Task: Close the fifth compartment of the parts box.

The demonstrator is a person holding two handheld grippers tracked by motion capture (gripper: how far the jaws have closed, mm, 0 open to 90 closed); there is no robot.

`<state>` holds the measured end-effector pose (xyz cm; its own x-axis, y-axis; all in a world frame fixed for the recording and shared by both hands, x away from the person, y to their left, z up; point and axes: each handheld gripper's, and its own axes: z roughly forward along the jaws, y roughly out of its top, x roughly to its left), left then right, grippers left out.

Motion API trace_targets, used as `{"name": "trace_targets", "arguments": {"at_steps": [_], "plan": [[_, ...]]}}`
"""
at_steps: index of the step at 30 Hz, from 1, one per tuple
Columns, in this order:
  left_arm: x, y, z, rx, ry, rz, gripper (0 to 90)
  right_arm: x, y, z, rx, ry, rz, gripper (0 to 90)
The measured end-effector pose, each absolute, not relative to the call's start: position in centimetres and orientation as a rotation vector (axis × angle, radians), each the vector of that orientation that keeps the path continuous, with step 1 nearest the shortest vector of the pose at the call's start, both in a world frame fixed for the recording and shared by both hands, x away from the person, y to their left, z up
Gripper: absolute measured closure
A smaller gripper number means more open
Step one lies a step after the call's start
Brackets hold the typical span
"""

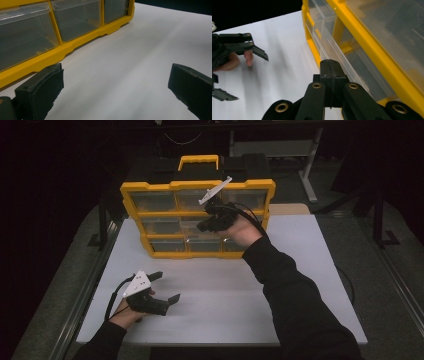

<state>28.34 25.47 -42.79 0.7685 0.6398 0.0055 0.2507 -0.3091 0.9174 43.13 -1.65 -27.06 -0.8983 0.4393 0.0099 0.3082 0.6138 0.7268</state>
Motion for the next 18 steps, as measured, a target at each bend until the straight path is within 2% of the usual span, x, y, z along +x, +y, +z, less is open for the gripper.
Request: {"name": "trace_targets", "arguments": {"at_steps": [18], "plan": [[28.43, 25.54, -42.81, 1.889, 0.684, 0.453, 0.0, 43.77, -1.29, -27.14, 0.638, 2.587, 1.122, 89.0]]}}
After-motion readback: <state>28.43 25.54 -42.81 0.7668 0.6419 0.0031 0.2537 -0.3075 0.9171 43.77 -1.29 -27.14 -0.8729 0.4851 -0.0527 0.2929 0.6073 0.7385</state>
